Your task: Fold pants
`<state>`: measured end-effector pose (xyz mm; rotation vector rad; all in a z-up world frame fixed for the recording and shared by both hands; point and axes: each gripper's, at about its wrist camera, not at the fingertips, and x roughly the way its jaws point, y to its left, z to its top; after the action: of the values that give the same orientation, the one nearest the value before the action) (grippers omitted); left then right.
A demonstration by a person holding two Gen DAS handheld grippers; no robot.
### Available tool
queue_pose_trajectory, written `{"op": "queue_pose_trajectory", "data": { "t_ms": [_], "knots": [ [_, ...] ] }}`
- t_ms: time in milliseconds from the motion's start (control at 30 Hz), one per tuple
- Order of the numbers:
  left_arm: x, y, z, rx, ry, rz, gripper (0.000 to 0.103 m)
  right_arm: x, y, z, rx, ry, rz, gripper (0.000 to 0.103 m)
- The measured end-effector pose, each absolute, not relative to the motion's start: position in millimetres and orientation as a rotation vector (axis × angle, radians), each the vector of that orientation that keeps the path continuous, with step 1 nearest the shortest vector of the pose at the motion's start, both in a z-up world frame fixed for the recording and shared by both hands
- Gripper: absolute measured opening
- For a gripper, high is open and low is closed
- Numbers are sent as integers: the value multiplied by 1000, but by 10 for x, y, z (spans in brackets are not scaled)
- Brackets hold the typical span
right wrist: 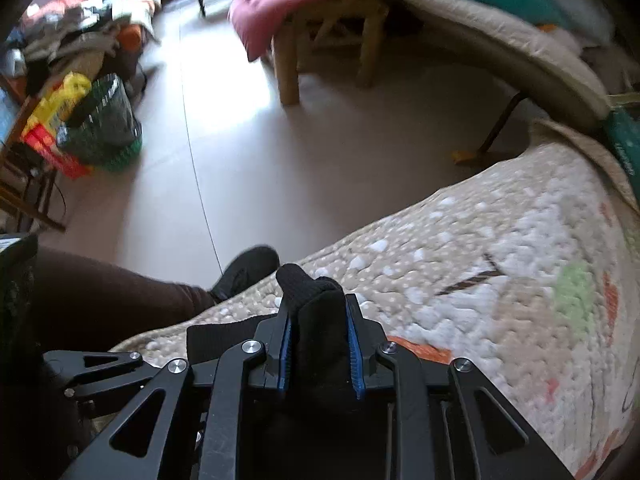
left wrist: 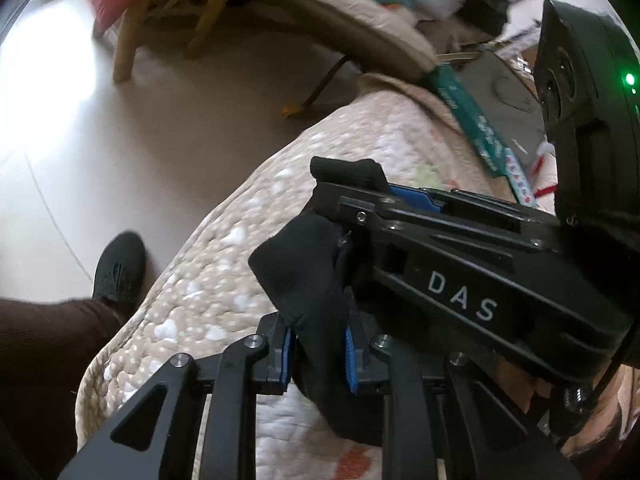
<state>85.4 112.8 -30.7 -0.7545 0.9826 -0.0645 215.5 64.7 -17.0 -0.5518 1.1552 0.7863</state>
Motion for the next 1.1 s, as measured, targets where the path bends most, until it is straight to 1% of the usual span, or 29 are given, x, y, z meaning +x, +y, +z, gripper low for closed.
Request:
{"op": "queue_pose_trajectory", "data": {
  "t_ms": [133,267,467,533,567,633,667,700,733,767,800,933,1033,1100],
  "knots": [
    [895,811,-70,-661,957,-106,19,2139,295,152,-441,1094,763,25],
    [966,350,7,-581,972,-157,19,2122,-224,314,-316,1065,709,25],
    [903,-447,-59,-416,1021,-260,20,1953,-1183,233,-99,1080,590,25],
    [844,-681,-112,-369,1037,-299,21,1855,-1494,149,-33,1085,550,27],
    [818,-788,-139,-351,1053,-327,23,1812,-1648,105,2,1088,534,29],
    [734,-921,-128,-333,1071,-404,34,1742,-1957,26,80,1097,487,34],
    [664,-957,-77,-325,1068,-450,42,1703,-2133,-9,129,1101,449,38],
    [588,-977,-2,-316,1052,-497,48,1665,-2295,-25,174,1099,413,47],
    [472,-973,108,-294,1028,-549,50,1640,-2441,-19,206,1092,380,54],
    [387,-963,175,-280,1014,-579,53,1599,-2608,0,239,1077,337,56],
    [333,-942,247,-267,1002,-608,55,1543,-2775,39,267,1056,286,58],
    [164,-692,441,-261,966,-625,57,1352,-3241,247,319,987,102,58],
    [327,-430,371,-315,990,-481,57,1197,-3357,378,317,928,21,58],
    [465,-301,258,-368,1029,-409,57,1110,-3344,427,362,901,57,58]
  ]
}}
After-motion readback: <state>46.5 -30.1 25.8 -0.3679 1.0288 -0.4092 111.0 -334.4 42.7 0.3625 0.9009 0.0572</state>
